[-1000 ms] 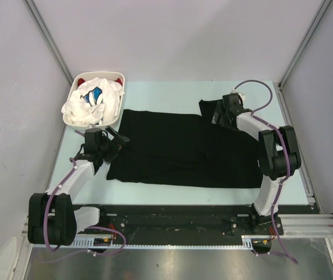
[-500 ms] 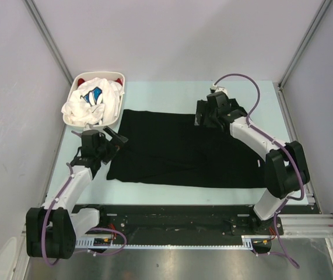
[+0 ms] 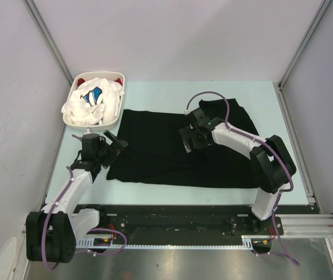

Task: Fold and stack the t-shirts
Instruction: Fold the tshirt

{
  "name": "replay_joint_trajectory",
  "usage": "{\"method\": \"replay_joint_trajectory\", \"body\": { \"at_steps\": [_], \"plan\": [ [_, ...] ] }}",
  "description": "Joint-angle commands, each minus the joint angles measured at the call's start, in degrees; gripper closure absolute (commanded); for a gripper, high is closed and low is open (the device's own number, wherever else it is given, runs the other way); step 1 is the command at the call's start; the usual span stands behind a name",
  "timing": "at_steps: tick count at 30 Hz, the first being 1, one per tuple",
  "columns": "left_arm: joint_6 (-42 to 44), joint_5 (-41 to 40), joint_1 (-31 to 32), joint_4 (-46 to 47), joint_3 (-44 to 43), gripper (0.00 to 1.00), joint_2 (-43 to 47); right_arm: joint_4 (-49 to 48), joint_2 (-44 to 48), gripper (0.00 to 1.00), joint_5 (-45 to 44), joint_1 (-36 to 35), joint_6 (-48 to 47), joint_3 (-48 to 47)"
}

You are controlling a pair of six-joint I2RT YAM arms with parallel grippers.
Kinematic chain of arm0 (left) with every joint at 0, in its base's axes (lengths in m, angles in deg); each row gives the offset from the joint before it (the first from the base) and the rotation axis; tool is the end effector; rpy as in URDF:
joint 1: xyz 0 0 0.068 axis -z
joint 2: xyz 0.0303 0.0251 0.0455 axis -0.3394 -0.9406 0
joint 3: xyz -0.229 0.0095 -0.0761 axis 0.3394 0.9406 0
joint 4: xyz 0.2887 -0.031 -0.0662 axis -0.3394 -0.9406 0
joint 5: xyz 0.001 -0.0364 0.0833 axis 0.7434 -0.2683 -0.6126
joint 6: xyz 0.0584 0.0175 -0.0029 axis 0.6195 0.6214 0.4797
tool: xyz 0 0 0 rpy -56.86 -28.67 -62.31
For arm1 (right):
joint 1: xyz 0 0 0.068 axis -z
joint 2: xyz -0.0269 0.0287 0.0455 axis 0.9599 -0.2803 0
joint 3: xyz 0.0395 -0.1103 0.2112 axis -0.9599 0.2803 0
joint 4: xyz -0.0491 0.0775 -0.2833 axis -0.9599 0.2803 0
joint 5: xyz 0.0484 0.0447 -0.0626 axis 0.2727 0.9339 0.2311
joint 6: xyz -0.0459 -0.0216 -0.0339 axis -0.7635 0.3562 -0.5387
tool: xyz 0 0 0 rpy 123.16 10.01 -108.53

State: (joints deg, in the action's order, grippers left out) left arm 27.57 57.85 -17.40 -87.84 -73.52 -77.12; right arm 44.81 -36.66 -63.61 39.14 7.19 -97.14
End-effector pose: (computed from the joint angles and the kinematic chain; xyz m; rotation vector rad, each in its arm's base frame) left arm 0.2666 -0.0155 0.1504 -0.8868 2.1438 -0.5800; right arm 0.3361 0.2247 0.1484 -0.4898 2.5792 0.1117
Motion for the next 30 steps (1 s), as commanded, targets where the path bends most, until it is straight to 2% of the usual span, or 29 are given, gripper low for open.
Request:
{"method": "replay_joint_trajectory", "body": {
  "at_steps": [1,5,8,9,11,14,30],
  "plan": [
    [1.44,0.85,-0.24,0.61,0.08,0.00,1.07,3.76,-0.88,0.06,-4.46,-0.66,-3.03,-1.72],
    [1.44,1.03,-0.24,0.88,-0.01,0.00,0.89,4.64,-1.41,0.10,-7.53,-0.92,-2.94,-1.80],
    [1.44,1.20,-0.24,0.97,-0.10,0.00,0.89,4.46,-2.02,0.18,-8.68,-0.83,-2.76,-1.89],
    [1.53,1.20,-0.15,1.05,-0.01,0.00,0.80,4.38,-2.20,0.23,-8.77,-0.83,-2.76,-1.89],
    [1.53,1.20,-0.24,1.23,0.16,0.00,0.72,4.20,-2.90,0.27,-8.51,-1.01,-2.59,-2.07],
    [1.53,1.38,-0.24,1.49,0.08,0.00,0.10,4.55,-3.78,0.42,-8.77,-1.53,-2.41,-2.16],
    [1.61,1.38,-0.24,1.93,0.78,0.00,0.19,4.64,-4.93,0.80,-10.70,-2.32,-1.89,-2.24]
  ]
}}
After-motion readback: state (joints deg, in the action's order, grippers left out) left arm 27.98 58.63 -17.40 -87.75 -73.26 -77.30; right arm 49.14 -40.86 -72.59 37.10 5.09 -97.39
